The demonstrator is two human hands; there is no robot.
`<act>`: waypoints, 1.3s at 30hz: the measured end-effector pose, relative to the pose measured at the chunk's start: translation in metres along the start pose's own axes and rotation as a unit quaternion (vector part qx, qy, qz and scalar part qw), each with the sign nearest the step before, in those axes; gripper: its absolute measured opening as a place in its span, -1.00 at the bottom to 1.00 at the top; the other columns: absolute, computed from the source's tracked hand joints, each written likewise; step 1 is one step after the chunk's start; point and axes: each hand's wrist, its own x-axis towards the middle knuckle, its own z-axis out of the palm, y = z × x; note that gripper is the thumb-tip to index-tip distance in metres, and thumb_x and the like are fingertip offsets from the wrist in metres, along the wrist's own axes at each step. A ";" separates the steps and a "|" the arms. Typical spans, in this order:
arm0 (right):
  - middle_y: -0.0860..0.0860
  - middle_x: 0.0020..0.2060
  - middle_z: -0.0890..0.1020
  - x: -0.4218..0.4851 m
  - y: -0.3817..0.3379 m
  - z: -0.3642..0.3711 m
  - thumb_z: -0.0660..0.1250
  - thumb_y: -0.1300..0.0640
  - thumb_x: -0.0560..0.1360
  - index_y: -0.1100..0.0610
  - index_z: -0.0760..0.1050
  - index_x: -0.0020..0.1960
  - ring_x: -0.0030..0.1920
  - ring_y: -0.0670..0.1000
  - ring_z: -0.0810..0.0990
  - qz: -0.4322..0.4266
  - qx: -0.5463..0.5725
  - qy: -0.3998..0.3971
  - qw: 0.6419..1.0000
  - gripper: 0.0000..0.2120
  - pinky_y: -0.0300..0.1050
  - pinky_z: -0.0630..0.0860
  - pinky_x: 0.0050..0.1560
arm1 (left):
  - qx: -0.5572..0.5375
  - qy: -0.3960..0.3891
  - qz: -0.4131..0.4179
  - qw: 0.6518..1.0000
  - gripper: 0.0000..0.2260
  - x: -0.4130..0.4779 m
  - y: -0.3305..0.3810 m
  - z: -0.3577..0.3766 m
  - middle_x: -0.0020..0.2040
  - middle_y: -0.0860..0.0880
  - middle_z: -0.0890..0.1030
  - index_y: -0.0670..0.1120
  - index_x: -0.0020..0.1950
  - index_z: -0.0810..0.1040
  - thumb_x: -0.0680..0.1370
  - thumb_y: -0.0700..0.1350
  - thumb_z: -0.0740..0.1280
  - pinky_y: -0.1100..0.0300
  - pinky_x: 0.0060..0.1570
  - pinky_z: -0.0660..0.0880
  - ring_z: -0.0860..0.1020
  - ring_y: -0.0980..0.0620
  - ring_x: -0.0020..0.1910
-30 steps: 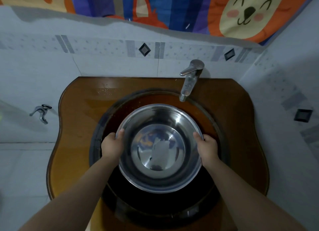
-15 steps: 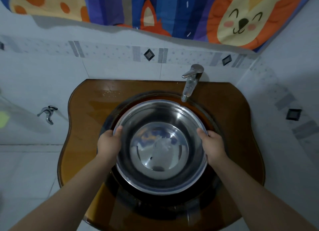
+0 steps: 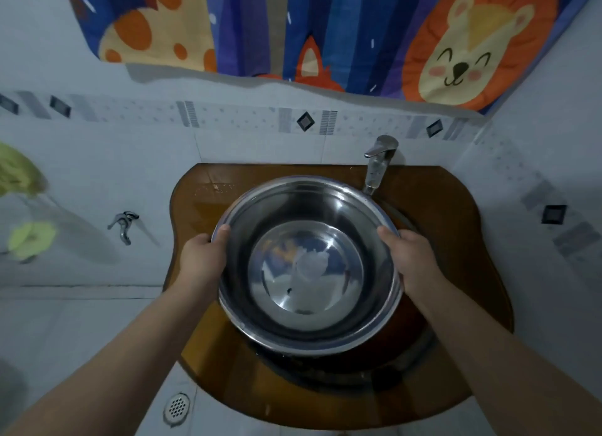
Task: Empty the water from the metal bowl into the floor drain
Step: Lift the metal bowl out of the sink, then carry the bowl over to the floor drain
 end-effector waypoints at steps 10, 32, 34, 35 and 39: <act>0.17 -0.23 0.62 -0.034 -0.032 0.051 0.32 0.10 0.52 0.25 0.49 -0.17 -0.26 0.11 0.60 0.000 0.019 -0.046 0.999 -0.79 -0.07 0.55 -0.25 | -0.007 0.045 -0.011 0.999 -0.65 -0.003 0.004 -0.066 -0.16 -0.18 0.57 -0.23 -0.01 0.51 0.58 0.07 0.18 -0.08 -0.03 0.55 0.57 -0.22 -0.09; 0.13 -0.25 0.62 -0.071 -0.049 0.231 0.32 0.12 0.52 0.20 0.49 -0.25 -0.26 0.08 0.59 -0.071 -0.117 -0.318 0.938 -0.79 -0.12 0.51 -0.27 | -0.136 0.317 -0.117 0.931 -0.64 -0.057 -0.078 -0.201 -0.01 -0.34 0.62 -0.27 -0.11 0.55 0.55 0.04 0.24 -0.18 0.09 0.53 0.61 -0.26 -0.04; 0.18 -0.18 0.62 -0.081 -0.046 0.249 0.32 0.09 0.51 0.24 0.49 -0.19 -0.20 0.12 0.60 -0.075 -0.138 -0.343 0.926 -0.78 -0.01 0.55 -0.16 | -0.155 0.341 -0.120 0.920 -0.66 -0.064 -0.088 -0.215 0.00 -0.34 0.61 -0.27 -0.08 0.55 0.56 0.02 0.23 -0.16 0.11 0.52 0.60 -0.26 -0.02; 0.20 -0.16 0.63 -0.086 -0.045 0.257 0.32 0.07 0.51 0.24 0.50 -0.18 -0.18 0.14 0.61 -0.077 -0.146 -0.349 0.922 -0.77 0.03 0.57 -0.11 | -0.157 0.348 -0.119 0.917 -0.68 -0.065 -0.092 -0.221 -0.01 -0.34 0.61 -0.26 -0.08 0.55 0.56 0.01 0.23 -0.15 0.11 0.52 0.60 -0.26 -0.02; 0.22 -0.11 0.66 -0.109 -0.037 0.291 0.32 0.05 0.52 0.22 0.53 -0.14 -0.13 0.19 0.65 -0.082 -0.165 -0.371 0.910 -0.78 0.01 0.57 -0.11 | -0.154 0.370 -0.124 0.908 -0.67 -0.072 -0.114 -0.253 -0.02 -0.32 0.62 -0.23 -0.11 0.55 0.55 0.04 0.24 -0.19 0.12 0.51 0.60 -0.26 -0.04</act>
